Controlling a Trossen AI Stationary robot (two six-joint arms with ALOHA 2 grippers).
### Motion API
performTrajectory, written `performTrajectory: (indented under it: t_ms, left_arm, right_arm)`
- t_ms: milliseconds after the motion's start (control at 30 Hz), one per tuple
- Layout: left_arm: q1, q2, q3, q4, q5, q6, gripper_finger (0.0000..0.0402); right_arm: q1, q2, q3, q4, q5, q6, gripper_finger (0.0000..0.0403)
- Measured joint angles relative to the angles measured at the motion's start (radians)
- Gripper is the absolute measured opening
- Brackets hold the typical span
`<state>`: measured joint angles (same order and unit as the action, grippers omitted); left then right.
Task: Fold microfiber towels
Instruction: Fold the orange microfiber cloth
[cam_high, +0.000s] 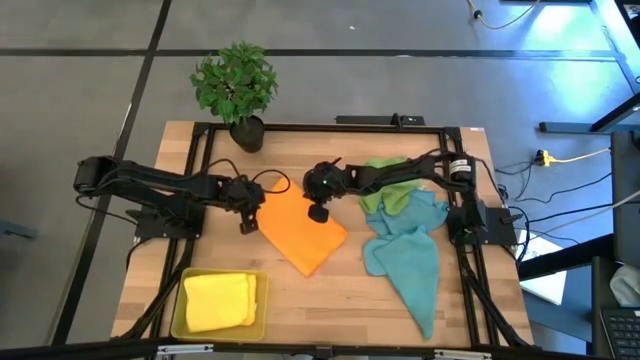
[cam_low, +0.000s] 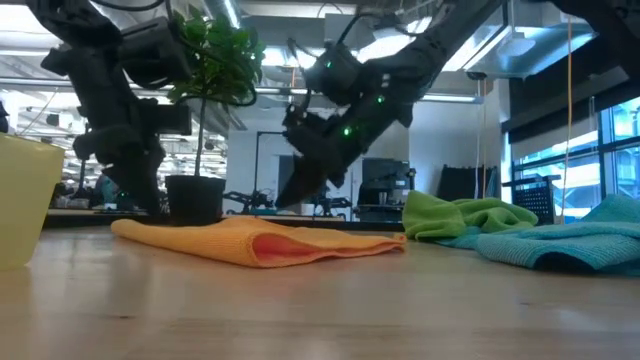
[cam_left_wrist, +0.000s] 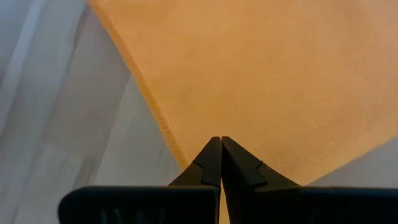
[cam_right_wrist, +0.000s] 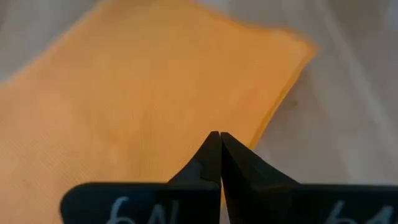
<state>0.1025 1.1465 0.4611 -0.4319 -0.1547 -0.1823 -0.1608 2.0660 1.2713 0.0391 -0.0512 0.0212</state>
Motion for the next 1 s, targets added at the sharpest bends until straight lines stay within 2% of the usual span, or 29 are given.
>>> performTrajectory:
  t_ms: [233, 800, 1000]
  left_arm:
    - [0.026, 0.0, -0.029, -0.003, 0.029, 0.016, 0.0]
    - [0.102, 0.0, -0.095, 0.096, 0.045, 0.045, 0.0]
    - [0.143, 0.0, -0.103, 0.154, 0.037, 0.113, 0.0]
  right_arm:
    - [-0.002, 0.064, 0.0, -0.005, -0.031, 0.0, 0.0003]
    - [-0.001, 0.058, 0.003, -0.085, -0.002, 0.001, 0.0003]
    - [-0.001, 0.054, 0.004, -0.125, 0.005, 0.053, 0.0003]
